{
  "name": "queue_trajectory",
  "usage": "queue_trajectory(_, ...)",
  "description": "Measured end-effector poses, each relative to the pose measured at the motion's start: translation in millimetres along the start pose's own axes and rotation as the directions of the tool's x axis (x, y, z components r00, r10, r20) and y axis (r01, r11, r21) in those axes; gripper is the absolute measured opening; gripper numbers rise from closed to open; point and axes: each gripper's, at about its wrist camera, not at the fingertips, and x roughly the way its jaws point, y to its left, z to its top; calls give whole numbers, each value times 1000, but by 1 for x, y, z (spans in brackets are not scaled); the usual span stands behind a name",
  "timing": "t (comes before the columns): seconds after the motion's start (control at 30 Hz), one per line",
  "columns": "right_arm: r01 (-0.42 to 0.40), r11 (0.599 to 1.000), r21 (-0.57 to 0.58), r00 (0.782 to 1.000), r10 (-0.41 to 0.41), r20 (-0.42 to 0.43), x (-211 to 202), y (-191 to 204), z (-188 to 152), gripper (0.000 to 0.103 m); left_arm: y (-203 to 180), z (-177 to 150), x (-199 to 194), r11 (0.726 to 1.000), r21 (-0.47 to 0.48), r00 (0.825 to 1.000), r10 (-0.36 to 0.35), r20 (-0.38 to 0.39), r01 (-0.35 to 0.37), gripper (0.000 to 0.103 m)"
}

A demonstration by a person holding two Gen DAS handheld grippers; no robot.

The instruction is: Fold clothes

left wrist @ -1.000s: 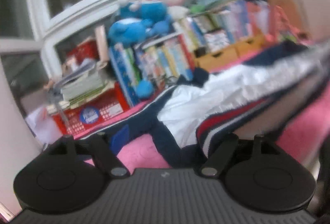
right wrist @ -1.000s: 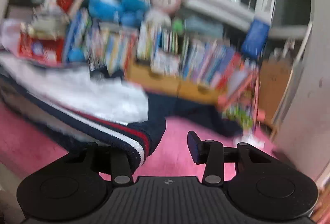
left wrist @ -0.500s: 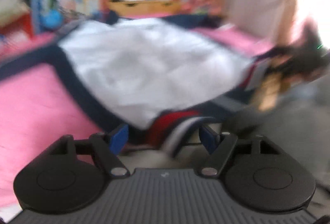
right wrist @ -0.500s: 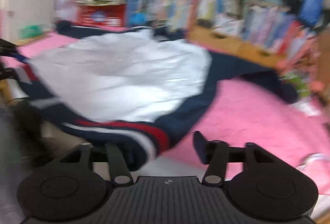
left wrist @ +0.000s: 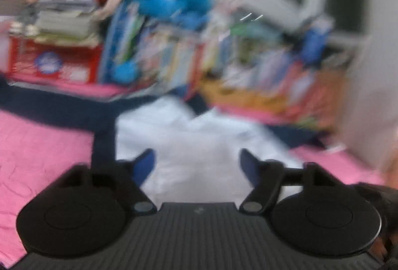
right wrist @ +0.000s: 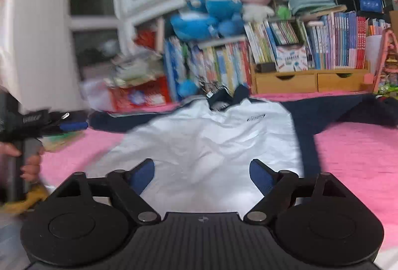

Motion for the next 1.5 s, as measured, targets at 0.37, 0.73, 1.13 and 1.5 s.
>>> queue_trajectory(0.37,332,941,-63,942,-334,-32,53,-44,-25,60,23,-29,35,924,147,928,366,-68,-353,58)
queue_trajectory(0.73,573,780,252,817,-568,-98,38,-206,67,71,6,43,73,963,188,977,207,-45,-196,52)
queue_trajectory(1.13,745,660,100,655,-695,-295,178,-380,113,48,3,27,150,963,152,945,250,-211,-221,55)
queue_trajectory(1.5,905,253,341,310,-943,-123,72,-465,128,19,2,31,154,960,150,940,266,-215,-238,61)
